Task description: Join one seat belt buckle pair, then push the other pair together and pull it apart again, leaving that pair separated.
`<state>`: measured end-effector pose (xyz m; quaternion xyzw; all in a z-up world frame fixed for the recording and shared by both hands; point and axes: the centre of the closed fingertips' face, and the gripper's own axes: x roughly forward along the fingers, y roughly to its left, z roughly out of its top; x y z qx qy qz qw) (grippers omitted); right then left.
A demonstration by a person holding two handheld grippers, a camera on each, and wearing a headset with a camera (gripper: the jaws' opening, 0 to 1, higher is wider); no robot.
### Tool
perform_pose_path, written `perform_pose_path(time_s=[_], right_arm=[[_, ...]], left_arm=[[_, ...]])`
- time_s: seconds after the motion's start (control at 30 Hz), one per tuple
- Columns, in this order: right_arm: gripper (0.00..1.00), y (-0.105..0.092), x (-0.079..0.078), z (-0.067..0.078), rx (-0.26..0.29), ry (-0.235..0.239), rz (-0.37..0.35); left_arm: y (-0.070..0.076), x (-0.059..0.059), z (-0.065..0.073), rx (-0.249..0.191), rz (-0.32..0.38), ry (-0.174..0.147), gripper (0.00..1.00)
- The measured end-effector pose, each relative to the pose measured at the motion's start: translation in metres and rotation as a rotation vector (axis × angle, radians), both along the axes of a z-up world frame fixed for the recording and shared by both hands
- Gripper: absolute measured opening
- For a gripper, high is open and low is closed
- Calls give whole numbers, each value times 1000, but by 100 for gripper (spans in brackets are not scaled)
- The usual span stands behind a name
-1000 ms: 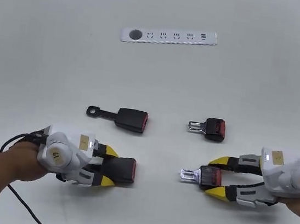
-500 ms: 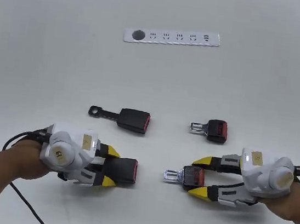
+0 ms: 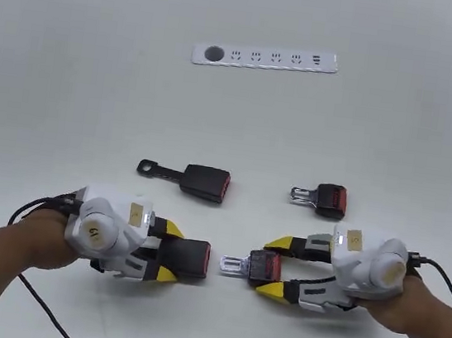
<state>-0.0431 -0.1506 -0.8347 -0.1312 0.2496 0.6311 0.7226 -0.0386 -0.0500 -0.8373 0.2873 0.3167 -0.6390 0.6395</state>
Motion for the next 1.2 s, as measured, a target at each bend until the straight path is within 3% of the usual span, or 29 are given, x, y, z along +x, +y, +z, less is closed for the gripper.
perform_pose_path(time_s=[0.57, 1.2], right_arm=[[35, 30, 5, -1, 3, 1, -17], [35, 44, 5, 0, -20, 8, -22]], left_arm=[[1, 0, -1, 6, -2, -2, 34], [1, -2, -2, 19, -34, -16, 34]])
